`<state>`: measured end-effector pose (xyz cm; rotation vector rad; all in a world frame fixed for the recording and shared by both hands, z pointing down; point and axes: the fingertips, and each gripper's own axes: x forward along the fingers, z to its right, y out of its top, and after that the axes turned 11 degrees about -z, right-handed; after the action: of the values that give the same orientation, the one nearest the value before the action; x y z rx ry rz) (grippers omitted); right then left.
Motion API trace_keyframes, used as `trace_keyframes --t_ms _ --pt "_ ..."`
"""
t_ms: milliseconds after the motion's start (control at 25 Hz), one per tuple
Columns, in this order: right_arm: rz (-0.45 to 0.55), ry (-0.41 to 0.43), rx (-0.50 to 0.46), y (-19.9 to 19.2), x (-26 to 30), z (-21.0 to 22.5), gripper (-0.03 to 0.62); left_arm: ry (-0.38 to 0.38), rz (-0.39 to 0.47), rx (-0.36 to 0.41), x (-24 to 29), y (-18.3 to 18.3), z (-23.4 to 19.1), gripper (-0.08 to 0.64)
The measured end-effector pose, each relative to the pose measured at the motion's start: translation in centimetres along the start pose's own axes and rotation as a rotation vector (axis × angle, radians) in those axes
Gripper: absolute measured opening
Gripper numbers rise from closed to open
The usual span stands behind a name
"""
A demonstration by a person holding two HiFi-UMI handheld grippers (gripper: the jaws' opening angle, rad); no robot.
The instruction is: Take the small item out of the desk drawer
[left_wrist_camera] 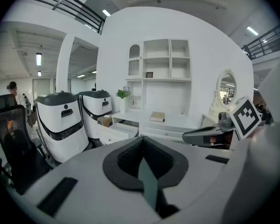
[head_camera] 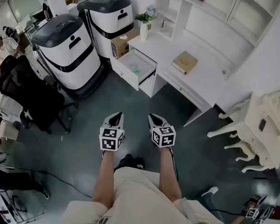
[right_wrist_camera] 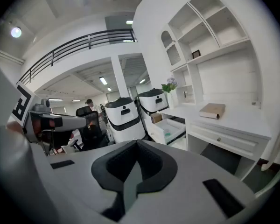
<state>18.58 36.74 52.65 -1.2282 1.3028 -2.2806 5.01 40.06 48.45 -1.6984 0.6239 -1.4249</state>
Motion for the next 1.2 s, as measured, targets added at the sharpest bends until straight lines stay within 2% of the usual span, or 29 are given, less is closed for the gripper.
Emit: trace_keyframes --t_ms 280,400,560,640,840,1040,1200 --pt "0.006 0.002 -0.034 0.5 0.4 -0.3 0.025 0.012 0.0 -0.007 0.0 -0.1 -0.5 0.017" --pt "0.024 0.004 0.0 1.2 0.5 0.6 0.023 0.018 0.01 -0.03 0.1 0.4 -0.5 0.016" --pt "0.052 0.037 0.043 1.8 0.8 1.2 0.024 -0.034 0.005 -0.083 0.1 0.2 -0.6 0.015" --pt "0.048 0.074 0.043 1.6 1.4 0.6 0.025 -0.036 -0.003 -0.094 0.0 -0.4 -1.4 0.015" --pt "0.029 0.143 0.036 1.8 3.5 -0.1 0.025 0.019 -0.048 0.0 1.1 -1.3 -3.5 0.017" --pt "0.031 0.121 0.027 4.8 5.9 1.5 0.025 0.048 -0.02 -0.024 3.4 1.7 -7.5 0.017" --pt "0.046 0.092 0.032 7.5 7.3 4.6 0.025 0.029 0.012 -0.065 6.7 5.0 -9.2 0.017"
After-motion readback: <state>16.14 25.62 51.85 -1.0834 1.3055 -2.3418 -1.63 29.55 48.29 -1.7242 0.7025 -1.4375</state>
